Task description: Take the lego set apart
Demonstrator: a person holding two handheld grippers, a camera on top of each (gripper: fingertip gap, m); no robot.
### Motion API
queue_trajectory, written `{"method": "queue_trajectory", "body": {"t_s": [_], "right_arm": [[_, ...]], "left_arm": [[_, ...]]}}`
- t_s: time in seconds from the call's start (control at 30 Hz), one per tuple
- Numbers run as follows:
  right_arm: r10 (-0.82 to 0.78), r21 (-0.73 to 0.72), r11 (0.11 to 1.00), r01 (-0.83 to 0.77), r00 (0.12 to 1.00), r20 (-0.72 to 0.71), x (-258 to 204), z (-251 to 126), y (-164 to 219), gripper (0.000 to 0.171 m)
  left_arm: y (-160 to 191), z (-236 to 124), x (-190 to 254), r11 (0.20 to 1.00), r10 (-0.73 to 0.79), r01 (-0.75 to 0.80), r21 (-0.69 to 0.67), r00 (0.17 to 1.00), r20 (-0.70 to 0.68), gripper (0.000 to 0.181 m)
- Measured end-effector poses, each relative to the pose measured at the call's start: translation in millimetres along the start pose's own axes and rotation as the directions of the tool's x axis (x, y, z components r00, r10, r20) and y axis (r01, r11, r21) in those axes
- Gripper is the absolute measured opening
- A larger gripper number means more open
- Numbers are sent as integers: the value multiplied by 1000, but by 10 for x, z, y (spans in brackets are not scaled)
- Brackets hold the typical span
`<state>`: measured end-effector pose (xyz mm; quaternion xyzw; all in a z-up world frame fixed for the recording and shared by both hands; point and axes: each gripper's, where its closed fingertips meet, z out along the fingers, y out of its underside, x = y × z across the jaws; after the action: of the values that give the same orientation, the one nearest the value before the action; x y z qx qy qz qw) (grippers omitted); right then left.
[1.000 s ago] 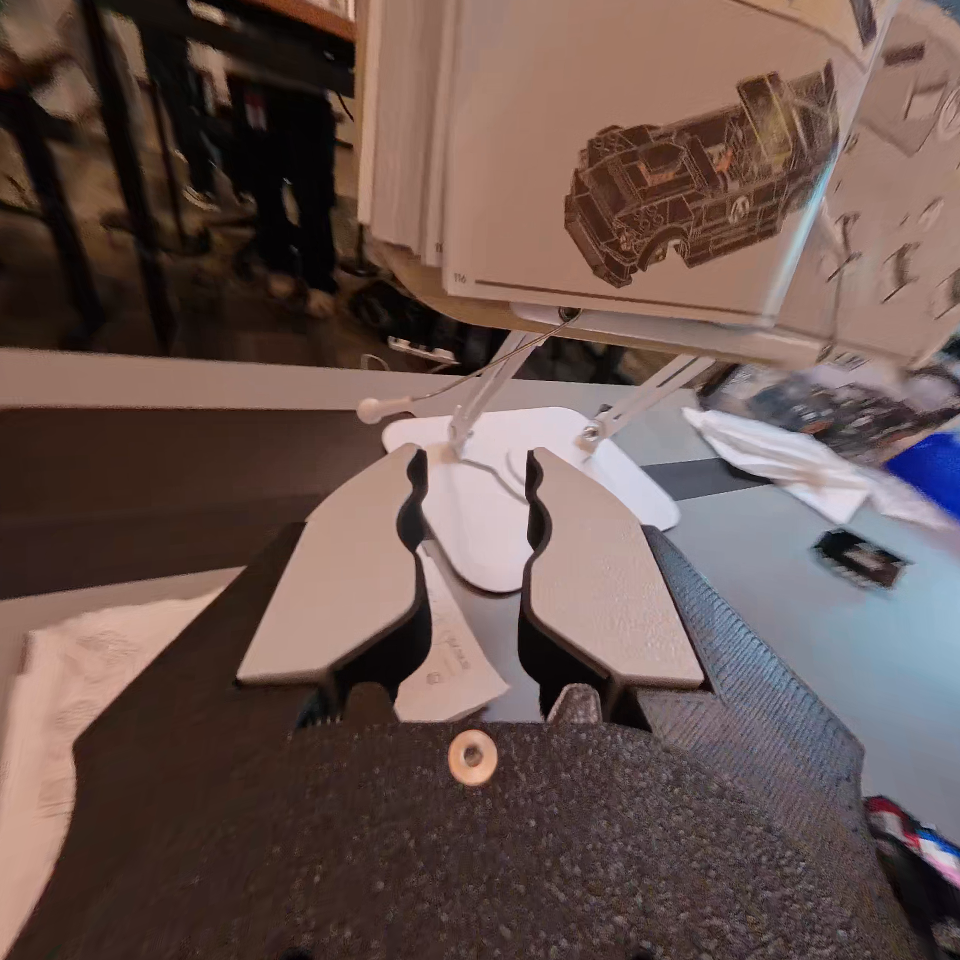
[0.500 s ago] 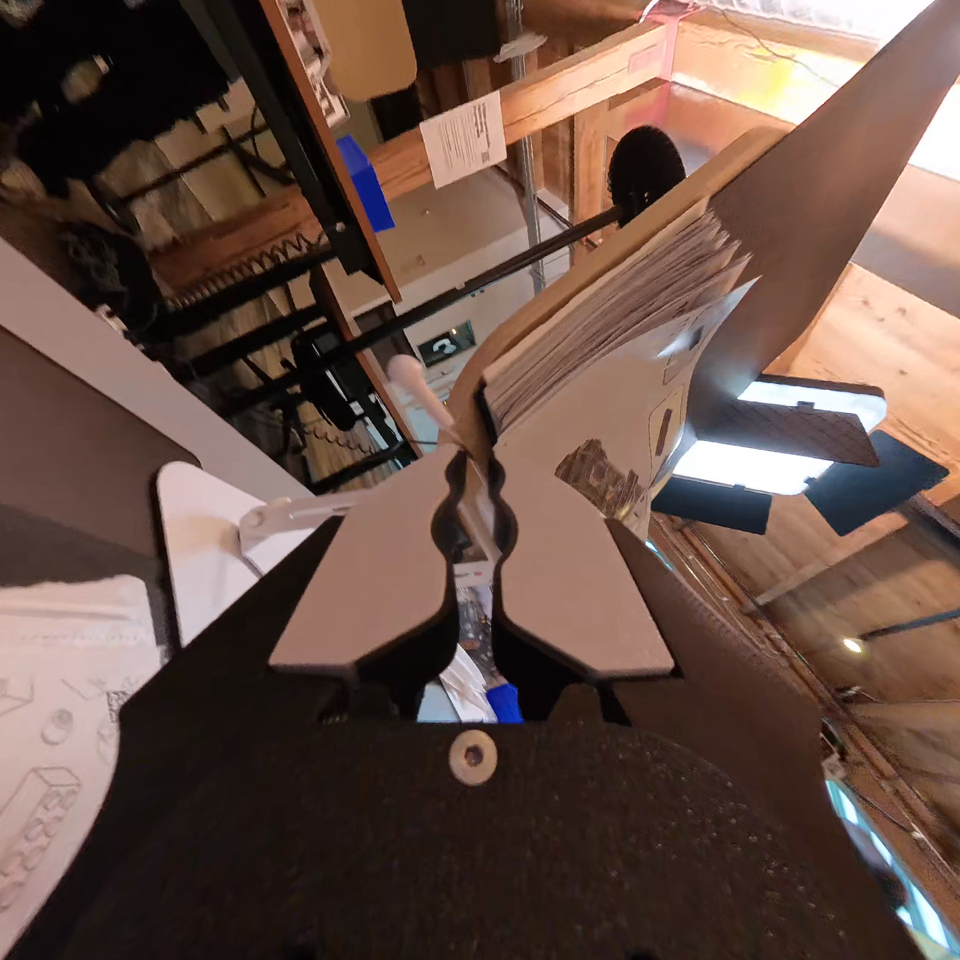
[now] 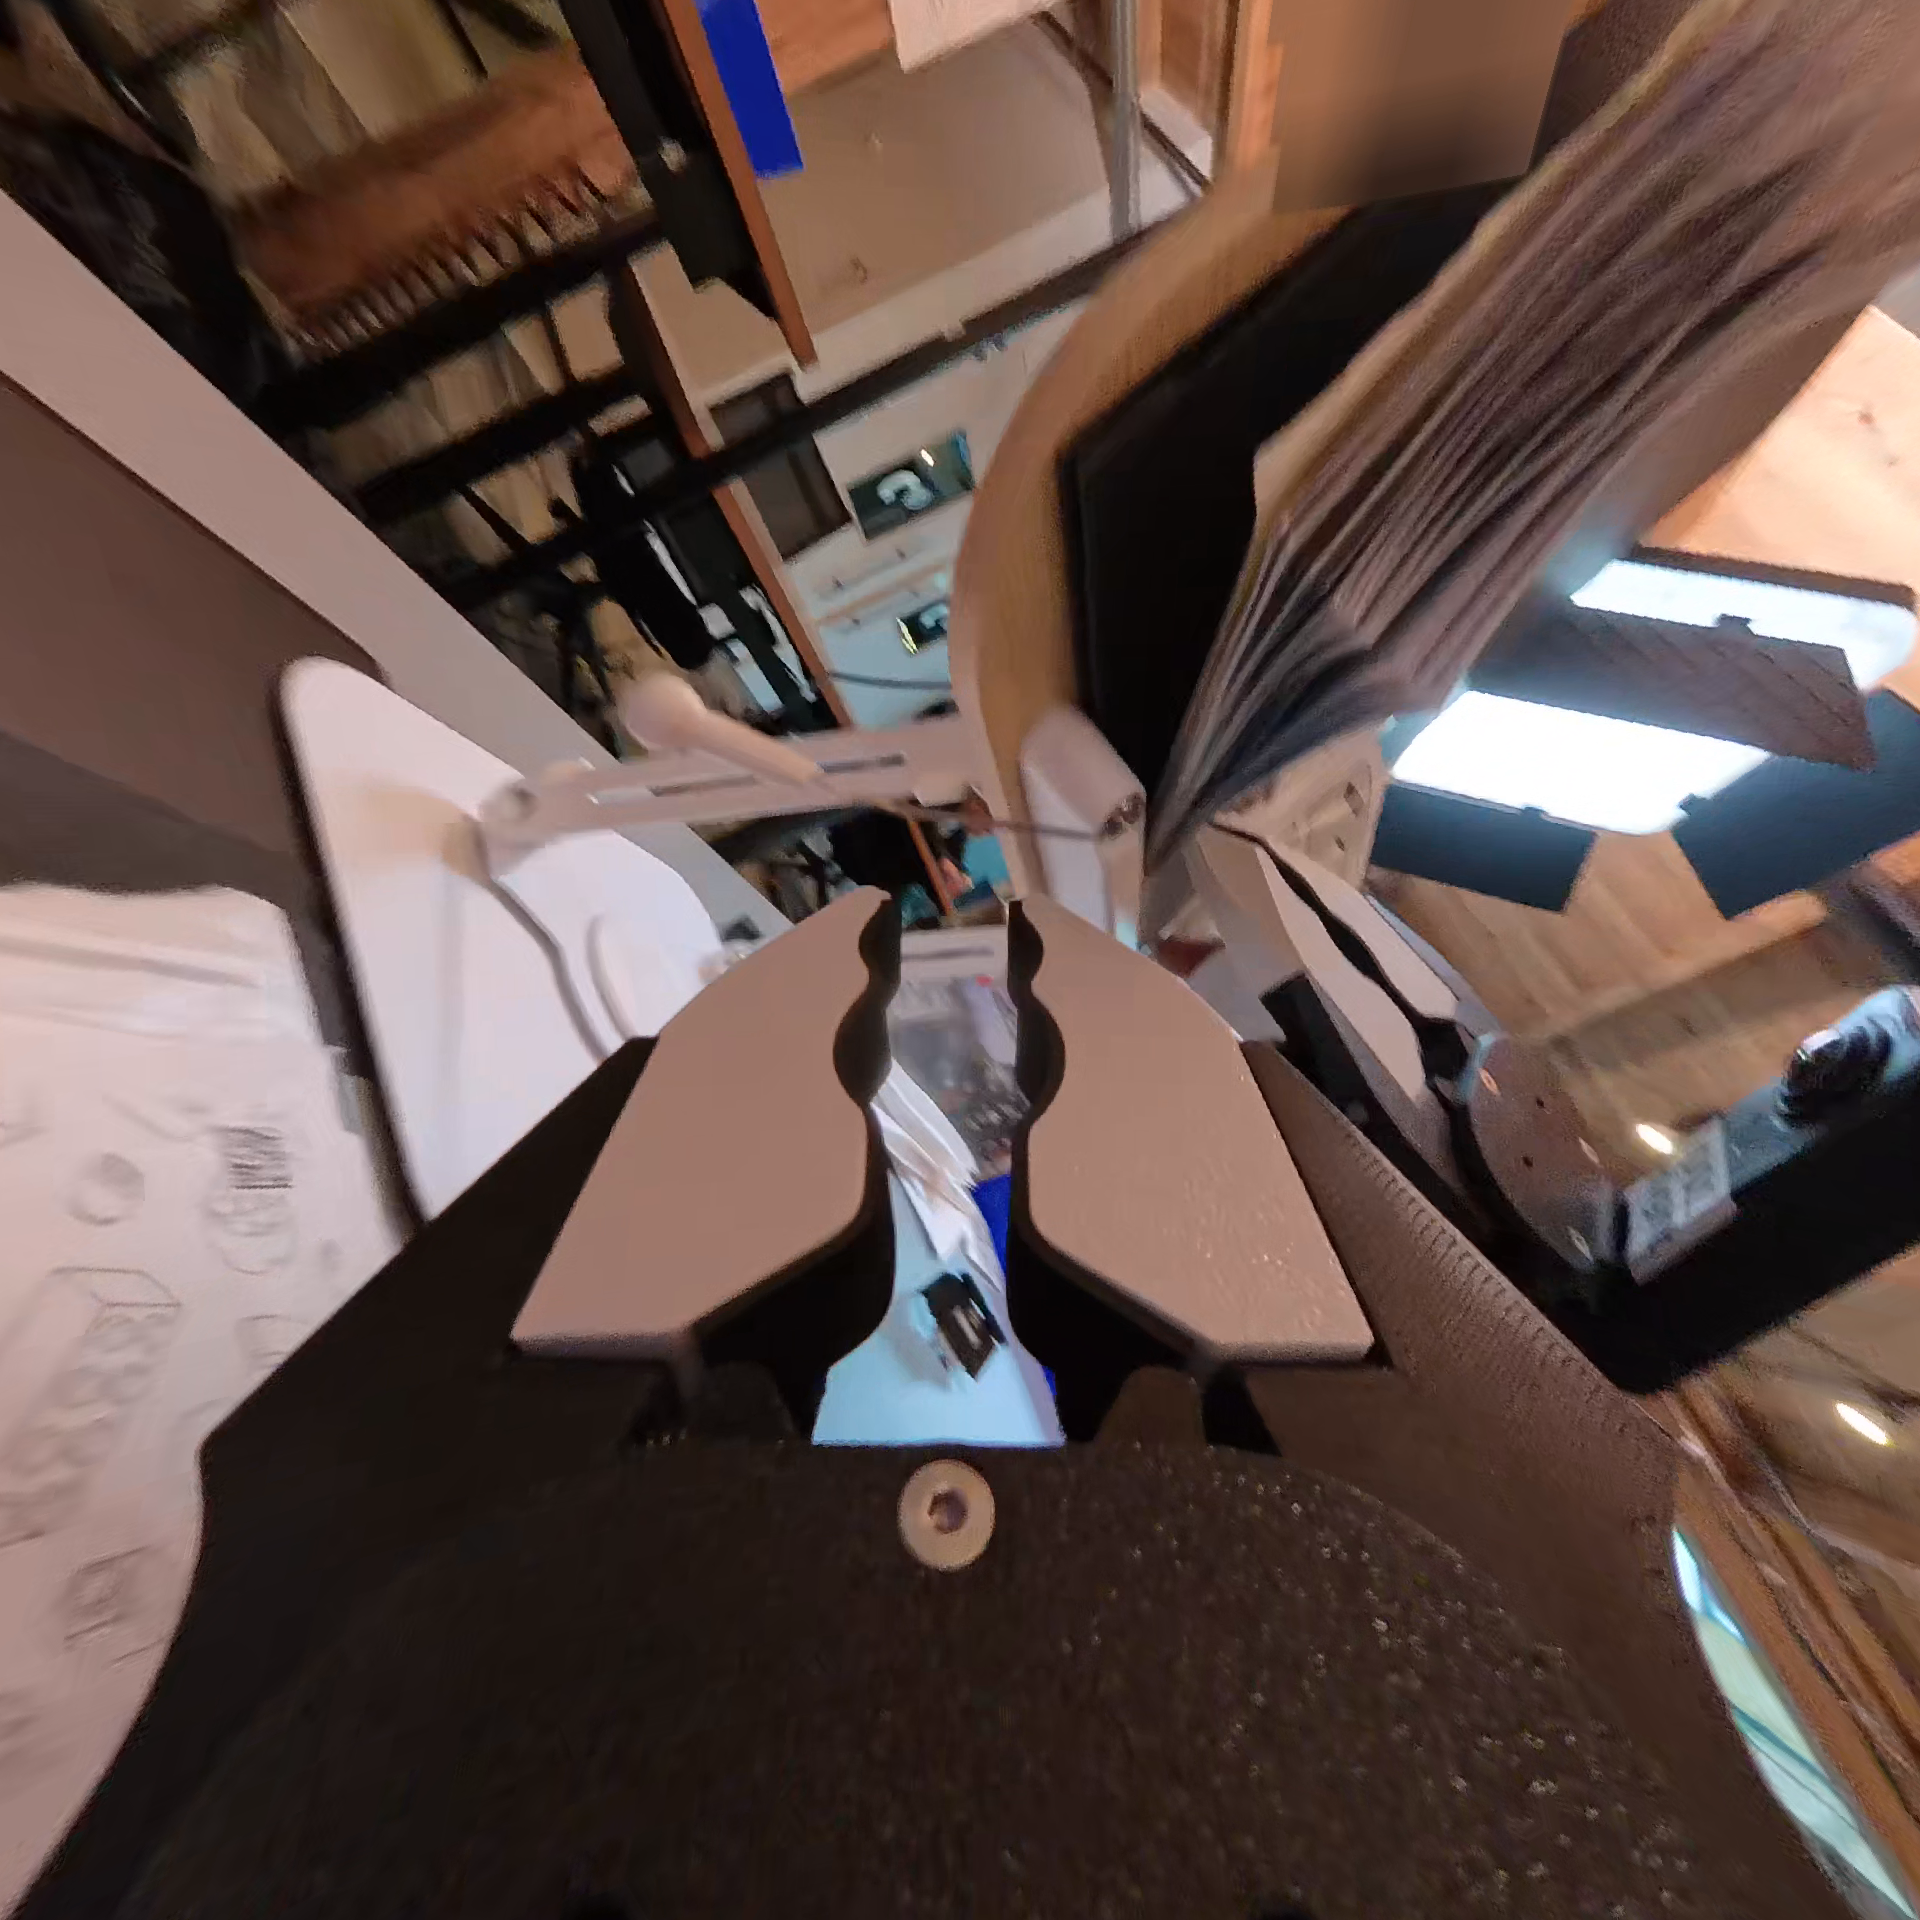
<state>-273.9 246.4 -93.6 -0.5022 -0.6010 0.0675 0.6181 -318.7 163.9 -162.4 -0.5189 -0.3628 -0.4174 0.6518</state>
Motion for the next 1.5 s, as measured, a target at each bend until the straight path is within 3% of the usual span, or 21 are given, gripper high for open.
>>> {"method": "queue_trajectory", "body": {"t_s": [0.1, 0.3, 0.57, 0.8, 0.93, 1.1, 1.5], "right_arm": [[-15, 12, 1000, 14, 1000, 19, 1, -7, 6, 0], [65, 16, 998, -67, 993, 100, -20, -96, 45, 1], [163, -32, 987, -160, 970, 180, -79, -201, 195, 2], [151, -46, 988, -147, 984, 91, 81, -239, 271, 0], [55, -64, 997, -50, 996, 72, 10, -193, 202, 0], [-104, -103, 989, 106, 994, 21, -30, -68, 220, 0], [123, -24, 992, -121, 985, 118, -40, -115, 221, 0]], "left_arm": [[222, 105, 99, 994, -70, 62, -89, 994, -85, 26], [-37, 214, 14, 996, -81, 83, 22, 993, -84, 41], [-403, 154, 47, 987, -65, 85, 137, 987, -146, 12], [-447, 79, 22, 984, 82, -75, 161, 996, -40, 0], [-378, 27, -55, 966, 205, -217, 140, 974, 91, 0], [-357, -35, -3, 946, 271, -289, 151, 954, 126, 0], [-346, -137, 295, 908, 365, -377, 182, 926, 98, 0]]}}
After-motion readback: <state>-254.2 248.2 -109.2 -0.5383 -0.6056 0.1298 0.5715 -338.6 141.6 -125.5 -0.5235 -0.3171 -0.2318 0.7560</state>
